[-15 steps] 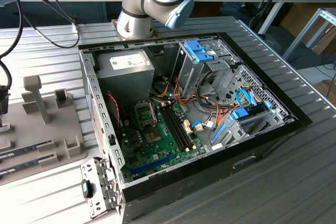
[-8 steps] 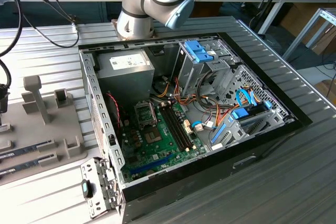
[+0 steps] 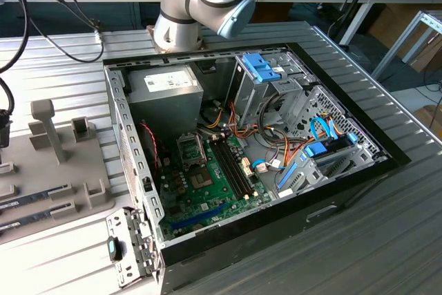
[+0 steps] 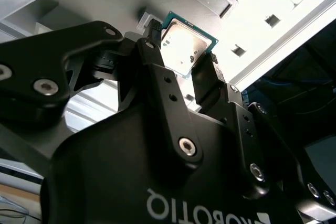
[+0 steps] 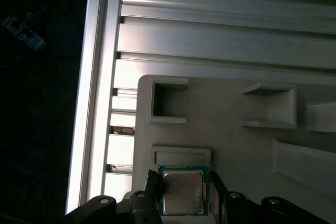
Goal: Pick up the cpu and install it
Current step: 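Pick up the cpu and move it towards the insertion slot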
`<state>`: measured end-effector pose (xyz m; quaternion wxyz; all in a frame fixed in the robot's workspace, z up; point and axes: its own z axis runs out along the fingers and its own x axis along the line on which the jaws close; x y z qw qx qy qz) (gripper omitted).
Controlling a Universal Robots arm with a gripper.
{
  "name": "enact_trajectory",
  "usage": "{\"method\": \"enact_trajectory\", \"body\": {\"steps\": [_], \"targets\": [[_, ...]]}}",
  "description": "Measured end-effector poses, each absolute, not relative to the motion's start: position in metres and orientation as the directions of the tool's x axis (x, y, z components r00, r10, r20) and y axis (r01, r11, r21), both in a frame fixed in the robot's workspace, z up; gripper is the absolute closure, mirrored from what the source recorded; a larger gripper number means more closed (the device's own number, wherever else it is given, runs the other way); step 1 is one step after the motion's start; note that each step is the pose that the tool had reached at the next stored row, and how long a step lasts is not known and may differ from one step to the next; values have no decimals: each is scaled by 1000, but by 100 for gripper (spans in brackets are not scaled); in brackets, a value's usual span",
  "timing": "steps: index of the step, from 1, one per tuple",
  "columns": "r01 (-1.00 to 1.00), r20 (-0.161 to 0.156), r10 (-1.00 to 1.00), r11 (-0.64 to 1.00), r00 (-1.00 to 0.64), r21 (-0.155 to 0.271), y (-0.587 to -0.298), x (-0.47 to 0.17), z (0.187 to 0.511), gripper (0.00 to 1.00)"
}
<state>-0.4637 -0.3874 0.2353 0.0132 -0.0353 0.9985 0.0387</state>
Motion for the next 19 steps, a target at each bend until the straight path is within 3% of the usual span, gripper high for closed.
{"method": "enact_trajectory", "body": {"steps": [19], "targets": [[-71, -30, -69, 994, -997, 86, -387, -464, 243, 53]]}}
